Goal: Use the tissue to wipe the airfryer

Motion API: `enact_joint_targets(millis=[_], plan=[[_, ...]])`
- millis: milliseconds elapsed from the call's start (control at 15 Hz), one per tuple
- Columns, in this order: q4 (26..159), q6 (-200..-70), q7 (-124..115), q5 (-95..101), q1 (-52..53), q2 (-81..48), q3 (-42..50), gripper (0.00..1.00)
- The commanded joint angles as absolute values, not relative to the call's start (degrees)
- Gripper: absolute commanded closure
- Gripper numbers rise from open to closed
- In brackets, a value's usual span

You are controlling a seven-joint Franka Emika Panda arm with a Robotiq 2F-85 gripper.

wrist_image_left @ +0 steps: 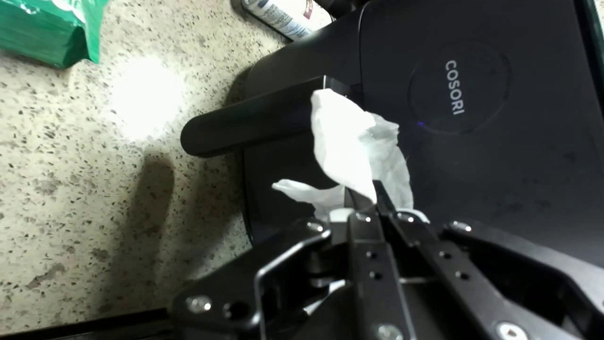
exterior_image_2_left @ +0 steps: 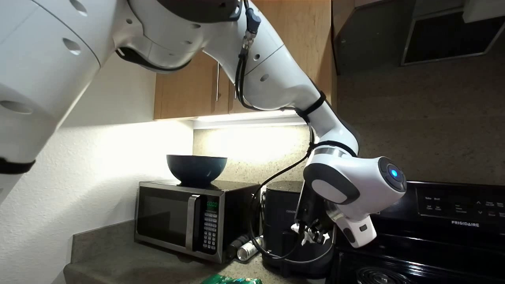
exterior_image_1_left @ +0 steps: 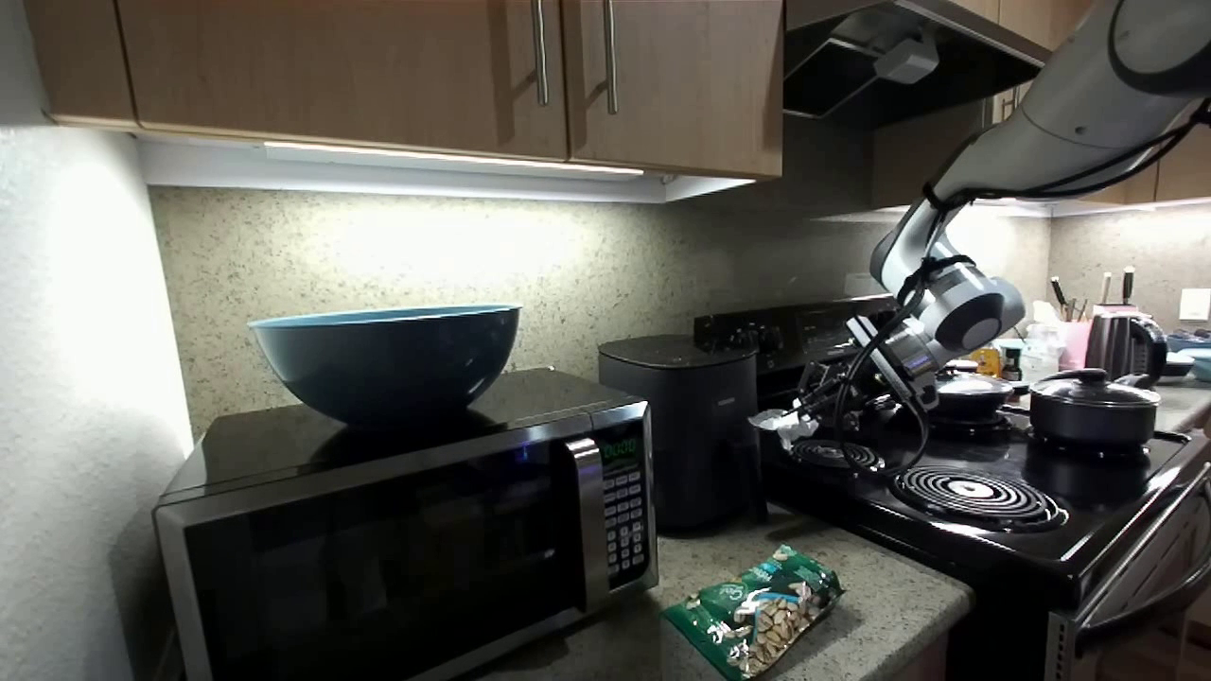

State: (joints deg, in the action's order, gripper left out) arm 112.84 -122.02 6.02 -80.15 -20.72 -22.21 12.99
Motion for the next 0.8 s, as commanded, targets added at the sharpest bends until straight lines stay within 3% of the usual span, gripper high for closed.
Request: enact_joint_targets(millis=[0,733], plan=[[112.74,-121.7,5.94,-80.27,-19.98,-22.3,13.86,0.97],[110.84,-131.49,9.7,-96.33,-9.55,-20.53,8.46,0.97]])
